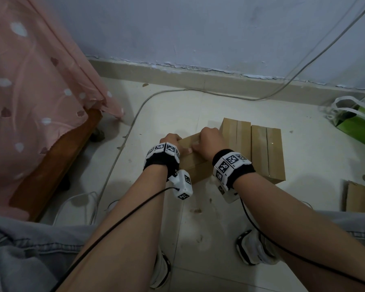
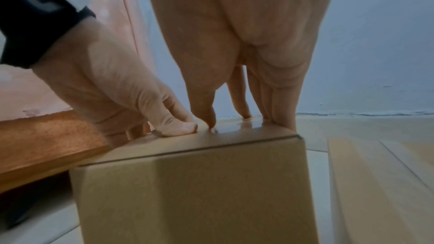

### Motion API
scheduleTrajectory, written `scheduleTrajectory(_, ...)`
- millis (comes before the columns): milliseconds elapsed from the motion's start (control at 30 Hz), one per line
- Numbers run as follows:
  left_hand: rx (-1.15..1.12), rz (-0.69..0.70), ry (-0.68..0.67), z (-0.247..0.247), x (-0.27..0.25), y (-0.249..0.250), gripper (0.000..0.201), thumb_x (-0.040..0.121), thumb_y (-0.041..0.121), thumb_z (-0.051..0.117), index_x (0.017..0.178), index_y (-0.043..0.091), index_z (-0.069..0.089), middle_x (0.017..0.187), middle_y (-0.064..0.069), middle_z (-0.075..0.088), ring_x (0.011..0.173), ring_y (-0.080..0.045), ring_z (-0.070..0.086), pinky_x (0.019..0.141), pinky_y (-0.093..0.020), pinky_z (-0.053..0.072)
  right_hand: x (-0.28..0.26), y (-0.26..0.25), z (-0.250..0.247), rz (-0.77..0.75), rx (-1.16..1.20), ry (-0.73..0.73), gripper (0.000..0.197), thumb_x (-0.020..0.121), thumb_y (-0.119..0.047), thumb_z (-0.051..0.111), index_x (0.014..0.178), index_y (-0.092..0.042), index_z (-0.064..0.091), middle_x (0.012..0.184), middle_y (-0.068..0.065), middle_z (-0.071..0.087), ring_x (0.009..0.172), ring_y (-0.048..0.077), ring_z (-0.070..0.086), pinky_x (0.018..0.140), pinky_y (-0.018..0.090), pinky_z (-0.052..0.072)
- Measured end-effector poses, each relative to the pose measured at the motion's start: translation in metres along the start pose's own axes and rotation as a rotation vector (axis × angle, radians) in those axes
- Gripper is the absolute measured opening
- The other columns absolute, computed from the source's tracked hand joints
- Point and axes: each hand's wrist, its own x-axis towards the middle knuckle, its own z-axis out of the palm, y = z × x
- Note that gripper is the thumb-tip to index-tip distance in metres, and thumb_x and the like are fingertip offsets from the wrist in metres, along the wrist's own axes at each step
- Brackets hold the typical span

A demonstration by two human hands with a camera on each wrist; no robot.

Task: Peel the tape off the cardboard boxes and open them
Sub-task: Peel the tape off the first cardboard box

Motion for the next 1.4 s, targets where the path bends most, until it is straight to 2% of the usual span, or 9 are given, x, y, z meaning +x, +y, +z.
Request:
scheduleTrajectory(233,0.011,-0.014,-0.007,0.0,0.001,0.002,0.05,0.08,0.034,0.079,0.123,0.014,0.063,0.12,-0.008,0.067,0.112,-0.027,0.062,0.08,-0.024,0.042,-0.002,-0.003,0.004,-0.002,-0.032,0.042,0.031,0.084,-0.02,0.067,0.067,-0.012,0.042,0.079,0.01,0.052,0.075,0.03,0.056,0.061,0.033,0.042)
scheduleTrajectory(433,0.011,-0.023,-0.013,0.0,0.002,0.002,0.05,0.08,0.035,0.078,0.124,0.015,0.063,0.119,-0.008,0.067,0.109,-0.026,0.063,0.078,-0.023,0.041,-0.005,-0.006,0.009,0.009,-0.029,0.057,0.033,0.081,-0.018,0.068,0.066,-0.013,0.04,0.075,0.008,0.05,0.076,0.031,0.057,0.063,0.035,0.047)
scheduleTrajectory(533,0.016,-0.023,-0.007,0.0,0.003,0.0,0.052,0.078,0.037,0.08,0.122,0.016,0.064,0.117,-0.008,0.068,0.107,-0.026,0.063,0.077,-0.023,0.042,-0.005,-0.005,0.008,0.02,0.001,0.046,0.037,0.079,-0.021,0.071,0.063,-0.013,0.039,0.068,0.004,0.043,0.072,0.029,0.054,0.06,0.034,0.044)
scheduleTrajectory(633,0.018,-0.011,-0.017,0.0,0.003,0.0,0.054,0.078,0.038,0.08,0.123,0.014,0.063,0.118,-0.009,0.067,0.109,-0.027,0.063,0.077,-0.024,0.041,-0.003,-0.004,0.007,0.029,0.037,0.033,0.038,0.075,-0.023,0.074,0.061,-0.013,0.04,0.07,0.006,0.049,0.07,0.027,0.053,0.057,0.031,0.04)
scheduleTrajectory(733,0.019,-0.003,-0.021,-0.002,0.002,0.001,0.055,0.079,0.04,0.079,0.124,0.013,0.063,0.12,-0.009,0.066,0.111,-0.027,0.062,0.078,-0.024,0.041,-0.001,-0.004,0.007,0.027,0.026,0.047,0.026,0.077,-0.02,0.072,0.069,-0.01,0.049,0.079,0.01,0.056,0.074,0.03,0.058,0.059,0.032,0.045)
scheduleTrajectory(833,0.025,-0.014,-0.022,-0.002,0.002,0.002,0.057,0.079,0.041,0.079,0.126,0.014,0.061,0.123,-0.008,0.065,0.114,-0.026,0.061,0.079,-0.024,0.04,-0.002,-0.004,0.008,0.019,-0.002,0.061,0.017,0.084,-0.016,0.065,0.075,-0.008,0.052,0.073,0.007,0.048,0.075,0.031,0.058,0.06,0.032,0.045)
scheduleTrajectory(1000,0.012,-0.013,-0.015,-0.002,0.0,0.002,0.056,0.08,0.037,0.078,0.127,0.013,0.06,0.126,-0.009,0.064,0.116,-0.027,0.06,0.081,-0.023,0.04,-0.003,-0.003,0.008,0.008,-0.035,0.083,0.026,0.086,-0.014,0.06,0.067,-0.011,0.042,0.079,0.011,0.051,0.073,0.03,0.053,0.061,0.033,0.043)
scheduleTrajectory(1200,0.01,-0.014,-0.018,-0.002,-0.001,0.002,0.052,0.082,0.034,0.077,0.127,0.013,0.061,0.125,-0.009,0.064,0.115,-0.026,0.061,0.08,-0.023,0.039,-0.003,-0.005,0.011,0.015,-0.038,0.072,0.031,0.082,-0.018,0.067,0.065,-0.012,0.042,0.079,0.01,0.051,0.073,0.03,0.053,0.062,0.033,0.043)
scheduleTrajectory(1400,0.018,-0.011,-0.015,-0.002,-0.001,0.002,0.05,0.079,0.036,0.08,0.121,0.014,0.064,0.121,-0.009,0.067,0.111,-0.027,0.062,0.079,-0.023,0.041,-0.003,0.0,0.004,0.03,0.015,0.013,0.038,0.077,-0.027,0.073,0.061,-0.013,0.042,0.068,0.005,0.05,0.069,0.027,0.054,0.054,0.029,0.038)
